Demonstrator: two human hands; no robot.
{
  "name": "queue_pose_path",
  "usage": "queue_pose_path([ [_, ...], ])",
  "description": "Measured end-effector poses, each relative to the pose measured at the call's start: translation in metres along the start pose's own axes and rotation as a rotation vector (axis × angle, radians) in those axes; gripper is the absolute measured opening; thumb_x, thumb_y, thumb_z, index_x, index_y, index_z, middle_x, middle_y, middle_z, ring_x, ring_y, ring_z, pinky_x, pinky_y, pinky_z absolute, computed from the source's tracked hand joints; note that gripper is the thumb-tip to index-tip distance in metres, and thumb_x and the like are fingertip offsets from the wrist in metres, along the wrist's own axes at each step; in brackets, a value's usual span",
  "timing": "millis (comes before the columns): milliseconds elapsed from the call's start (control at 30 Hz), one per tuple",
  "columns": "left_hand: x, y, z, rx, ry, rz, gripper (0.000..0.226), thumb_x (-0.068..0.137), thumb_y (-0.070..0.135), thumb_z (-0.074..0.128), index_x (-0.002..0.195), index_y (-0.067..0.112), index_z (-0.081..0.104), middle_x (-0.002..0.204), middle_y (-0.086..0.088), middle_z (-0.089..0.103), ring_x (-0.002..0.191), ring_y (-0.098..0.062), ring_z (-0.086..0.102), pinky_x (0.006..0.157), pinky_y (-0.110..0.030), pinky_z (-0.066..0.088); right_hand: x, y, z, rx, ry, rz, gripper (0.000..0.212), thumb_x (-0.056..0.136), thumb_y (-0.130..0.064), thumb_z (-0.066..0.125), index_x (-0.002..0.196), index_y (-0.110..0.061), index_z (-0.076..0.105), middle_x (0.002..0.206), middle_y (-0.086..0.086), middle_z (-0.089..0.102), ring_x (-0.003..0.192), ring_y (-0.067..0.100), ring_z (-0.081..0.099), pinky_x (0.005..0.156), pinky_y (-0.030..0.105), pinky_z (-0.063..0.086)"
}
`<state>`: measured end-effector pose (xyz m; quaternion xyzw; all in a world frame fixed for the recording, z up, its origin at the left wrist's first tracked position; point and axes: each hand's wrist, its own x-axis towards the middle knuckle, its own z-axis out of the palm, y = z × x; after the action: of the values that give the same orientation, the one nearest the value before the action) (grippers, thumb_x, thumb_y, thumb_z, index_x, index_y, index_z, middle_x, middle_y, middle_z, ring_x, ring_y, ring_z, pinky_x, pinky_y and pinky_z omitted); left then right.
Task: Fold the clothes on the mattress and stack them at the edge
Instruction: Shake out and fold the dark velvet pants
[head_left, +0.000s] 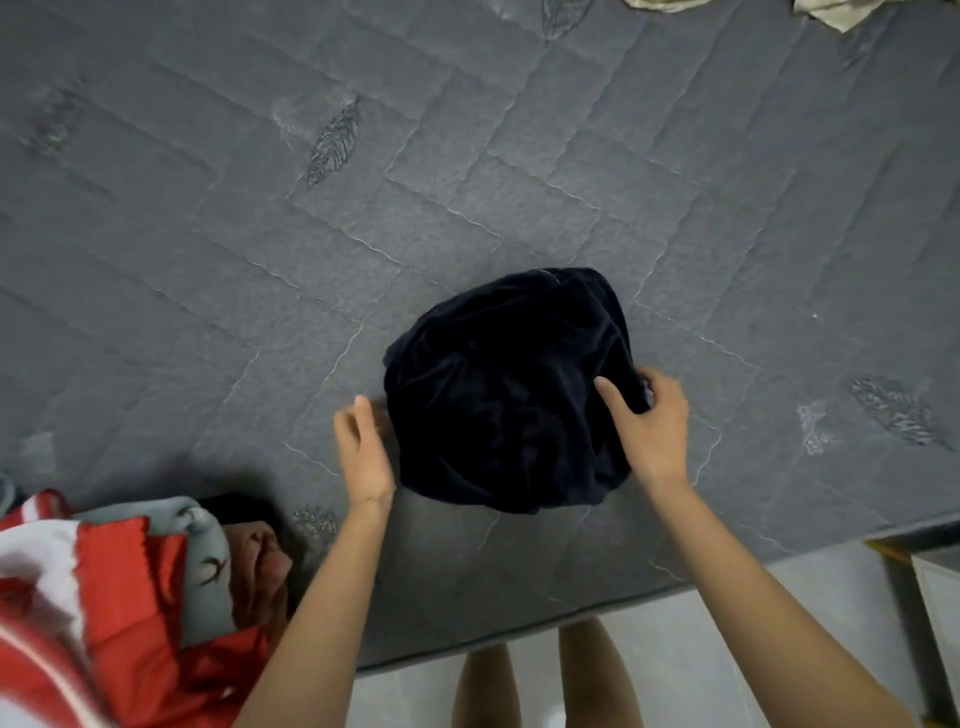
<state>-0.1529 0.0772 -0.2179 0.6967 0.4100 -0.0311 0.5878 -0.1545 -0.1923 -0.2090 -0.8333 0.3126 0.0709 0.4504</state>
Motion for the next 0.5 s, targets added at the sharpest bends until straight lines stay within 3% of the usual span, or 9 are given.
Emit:
queue_pose_path([
  [67, -0.023, -0.022, 0.001, 0.044, -0.089, -0.004, 0.023, 0.104, 0.027, 0.035, 0.085, 0.018, 0.044, 0.083, 0.005, 0.046, 0.082, -0.008, 0.045, 0.080, -0.022, 0.037, 0.005, -0.004, 0.008, 0.008, -0.028, -0.033, 0.026, 0.088, -0.043, 0.065, 0.085, -0.019, 0.059, 0.082, -0.006, 0.061, 0.077, -0.003, 0.056, 0.074, 0.014, 0.045],
  [133, -0.035, -0.034, 0.007, 0.043, -0.121, 0.027, 0.020, 0.103, 0.023, 0.036, 0.092, 0.009, 0.044, 0.083, 0.004, 0.045, 0.082, -0.010, 0.042, 0.078, -0.021, 0.038, 0.009, -0.003, 0.016, 0.012, 0.004, -0.060, 0.035, 0.093, -0.038, 0.060, 0.068, -0.017, 0.049, 0.063, -0.007, 0.051, 0.055, 0.000, 0.045, 0.054, 0.013, 0.036],
  [267, -0.036, -0.036, 0.018, -0.033, -0.072, 0.098, 0.017, 0.101, 0.026, 0.044, 0.096, 0.011, 0.049, 0.090, 0.005, 0.050, 0.084, -0.007, 0.048, 0.083, -0.023, 0.042, 0.016, 0.000, 0.020, 0.087, 0.098, -0.064, 0.038, 0.095, -0.031, 0.058, 0.062, -0.021, 0.044, 0.056, -0.011, 0.044, 0.051, -0.003, 0.042, 0.054, 0.010, 0.035],
  [333, -0.040, -0.037, 0.024, -0.064, -0.084, 0.112, 0.009, 0.100, 0.026, 0.047, 0.101, 0.022, 0.054, 0.100, 0.010, 0.057, 0.094, -0.002, 0.055, 0.091, -0.021, 0.044, 0.019, 0.000, 0.019, 0.131, 0.111, -0.053, 0.038, 0.096, -0.029, 0.057, 0.064, -0.014, 0.045, 0.057, -0.010, 0.041, 0.051, -0.002, 0.038, 0.054, 0.011, 0.034],
  [400, -0.041, -0.036, 0.024, -0.045, -0.028, 0.151, 0.015, 0.101, 0.019, 0.044, 0.104, 0.029, 0.055, 0.103, 0.015, 0.059, 0.097, 0.007, 0.056, 0.093, -0.017, 0.043, 0.021, -0.002, 0.015, 0.162, 0.111, -0.050, 0.039, 0.096, -0.029, 0.056, 0.067, -0.005, 0.045, 0.061, -0.005, 0.038, 0.052, 0.001, 0.033, 0.053, 0.014, 0.032],
  [467, -0.033, -0.033, 0.019, -0.036, 0.057, 0.181, 0.019, 0.102, 0.015, 0.041, 0.096, 0.022, 0.057, 0.091, 0.014, 0.059, 0.085, 0.009, 0.055, 0.086, -0.019, 0.046, 0.025, -0.005, 0.007, 0.207, 0.125, -0.043, 0.039, 0.097, -0.027, 0.055, 0.065, -0.007, 0.043, 0.062, -0.003, 0.036, 0.053, 0.002, 0.030, 0.052, 0.016, 0.030],
  [500, -0.027, -0.030, 0.016, -0.031, 0.090, 0.194, 0.023, 0.103, 0.015, 0.041, 0.085, 0.022, 0.054, 0.079, 0.012, 0.054, 0.072, 0.008, 0.051, 0.074, -0.020, 0.046, 0.028, -0.008, 0.002, 0.235, 0.134, -0.037, 0.040, 0.097, -0.027, 0.055, 0.064, -0.010, 0.041, 0.061, -0.004, 0.035, 0.052, 0.001, 0.030, 0.051, 0.015, 0.029],
])
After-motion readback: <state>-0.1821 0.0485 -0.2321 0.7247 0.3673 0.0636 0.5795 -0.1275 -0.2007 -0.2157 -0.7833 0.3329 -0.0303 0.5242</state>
